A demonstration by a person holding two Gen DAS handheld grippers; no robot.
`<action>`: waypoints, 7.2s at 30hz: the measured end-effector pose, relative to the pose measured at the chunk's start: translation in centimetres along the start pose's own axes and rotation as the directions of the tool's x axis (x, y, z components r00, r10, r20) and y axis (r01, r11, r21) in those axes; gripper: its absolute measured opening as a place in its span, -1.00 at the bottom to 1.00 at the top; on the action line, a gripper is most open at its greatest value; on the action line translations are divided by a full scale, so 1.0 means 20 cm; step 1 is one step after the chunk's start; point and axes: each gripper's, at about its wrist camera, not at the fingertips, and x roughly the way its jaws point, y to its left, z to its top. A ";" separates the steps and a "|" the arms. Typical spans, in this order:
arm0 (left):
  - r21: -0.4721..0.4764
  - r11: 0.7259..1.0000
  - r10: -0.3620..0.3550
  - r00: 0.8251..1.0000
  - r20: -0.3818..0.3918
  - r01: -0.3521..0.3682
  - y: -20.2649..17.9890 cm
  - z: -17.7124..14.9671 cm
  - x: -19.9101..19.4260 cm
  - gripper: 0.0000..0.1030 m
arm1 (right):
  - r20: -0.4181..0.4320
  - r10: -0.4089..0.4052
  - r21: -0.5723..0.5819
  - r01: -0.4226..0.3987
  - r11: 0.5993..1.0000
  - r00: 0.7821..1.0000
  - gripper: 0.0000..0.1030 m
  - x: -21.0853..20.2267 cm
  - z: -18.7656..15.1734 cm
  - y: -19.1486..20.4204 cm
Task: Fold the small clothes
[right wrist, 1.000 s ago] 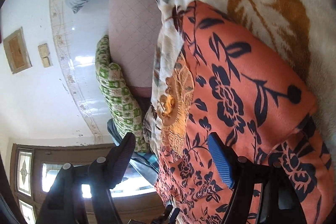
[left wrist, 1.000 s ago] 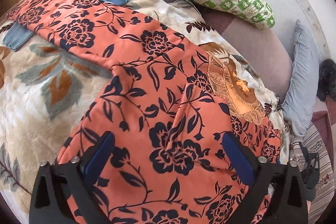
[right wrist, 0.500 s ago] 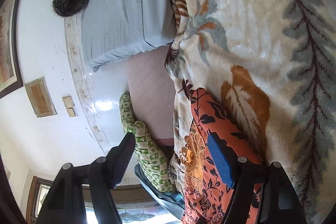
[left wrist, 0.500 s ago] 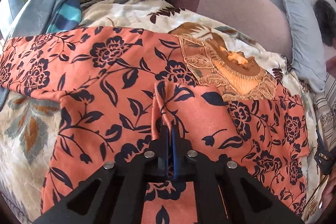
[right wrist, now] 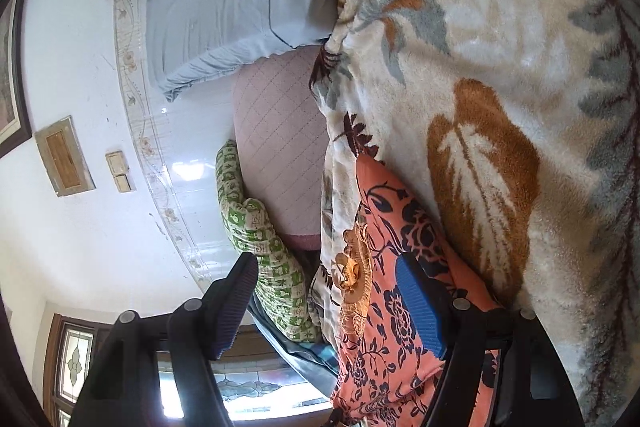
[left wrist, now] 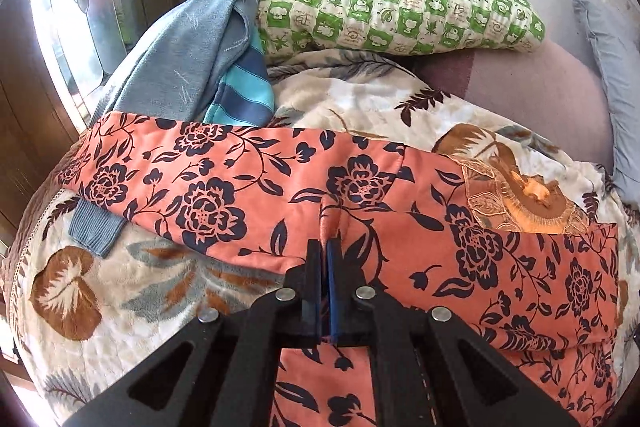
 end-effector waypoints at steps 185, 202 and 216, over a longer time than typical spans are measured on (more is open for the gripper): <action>0.354 0.935 0.041 0.991 -0.127 0.007 -0.39 -0.04 0.25 -0.20 | -0.074 -0.688 -0.646 0.491 0.585 0.722 0.45 0.62 -0.42 0.15; 0.077 0.995 -0.038 0.975 -0.221 0.056 0.67 -0.61 -0.67 0.45 | -0.110 -0.524 -0.742 0.281 0.609 0.845 0.45 -0.64 -0.67 0.32; -0.033 0.967 -0.242 0.877 -0.415 0.251 0.68 -0.94 -0.56 -0.02 | -0.202 -0.610 -0.617 0.384 0.687 0.767 0.46 -0.99 -0.79 -0.15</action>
